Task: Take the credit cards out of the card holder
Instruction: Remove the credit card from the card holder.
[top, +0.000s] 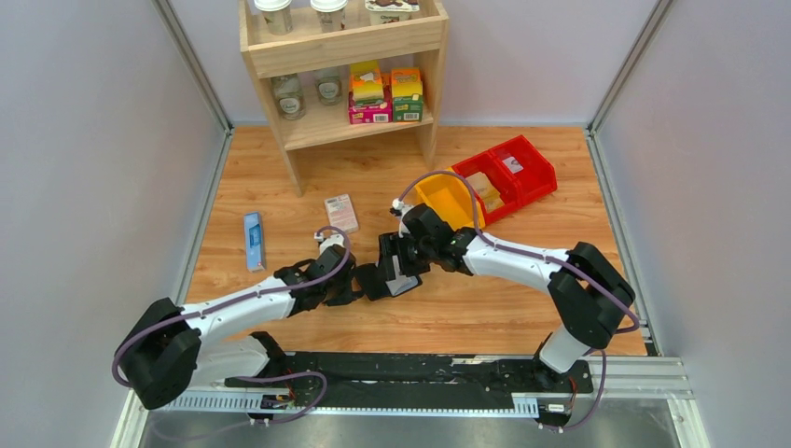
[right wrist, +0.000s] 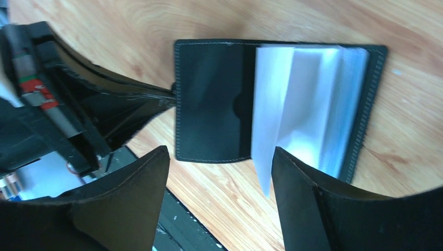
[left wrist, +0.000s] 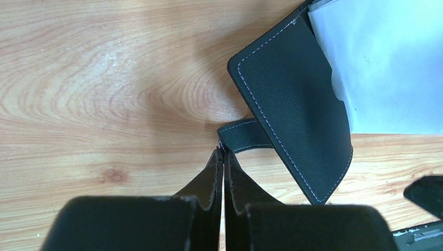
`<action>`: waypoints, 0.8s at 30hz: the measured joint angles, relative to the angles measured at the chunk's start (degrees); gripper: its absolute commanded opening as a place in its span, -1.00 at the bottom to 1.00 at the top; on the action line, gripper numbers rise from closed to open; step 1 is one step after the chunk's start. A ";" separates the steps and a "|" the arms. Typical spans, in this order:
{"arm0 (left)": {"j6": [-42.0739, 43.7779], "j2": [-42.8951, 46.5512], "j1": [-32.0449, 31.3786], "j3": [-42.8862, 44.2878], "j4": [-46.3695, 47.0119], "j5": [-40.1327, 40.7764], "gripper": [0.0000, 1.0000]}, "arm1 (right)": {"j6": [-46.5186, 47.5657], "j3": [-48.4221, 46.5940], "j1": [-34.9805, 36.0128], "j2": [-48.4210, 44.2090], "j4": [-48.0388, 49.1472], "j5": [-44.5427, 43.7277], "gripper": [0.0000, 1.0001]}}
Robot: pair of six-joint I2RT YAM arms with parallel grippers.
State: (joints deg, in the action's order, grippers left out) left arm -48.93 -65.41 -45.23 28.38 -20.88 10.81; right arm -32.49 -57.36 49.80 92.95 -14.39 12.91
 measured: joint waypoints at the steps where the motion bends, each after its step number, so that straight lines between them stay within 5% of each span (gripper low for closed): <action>1: -0.04 0.17 0.00 -0.02 -0.07 0.00 -1.00 | 0.00 0.02 0.02 0.02 0.70 0.87 0.45; 4: -0.39 1.18 0.00 -0.55 -0.35 0.09 -0.91 | -0.13 0.07 0.07 0.74 4.31 4.94 0.45; 7: -0.90 3.17 0.00 -1.14 -1.40 0.50 -0.54 | -0.59 0.07 0.28 2.56 7.58 8.70 0.45; 12: -2.80 10.62 0.00 -3.15 -3.89 2.12 -0.35 | -1.22 -1.16 1.44 8.68 10.54 13.64 0.44; 24: -5.55 29.97 0.00 -4.44 -7.93 4.98 -0.42 | -1.77 -4.83 3.02 15.17 10.14 15.21 0.41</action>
State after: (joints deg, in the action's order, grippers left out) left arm -54.48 -35.44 -45.23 23.94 -28.82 15.79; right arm -34.26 -62.19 52.82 108.12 -4.25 28.12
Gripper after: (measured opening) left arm 0.335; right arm 0.709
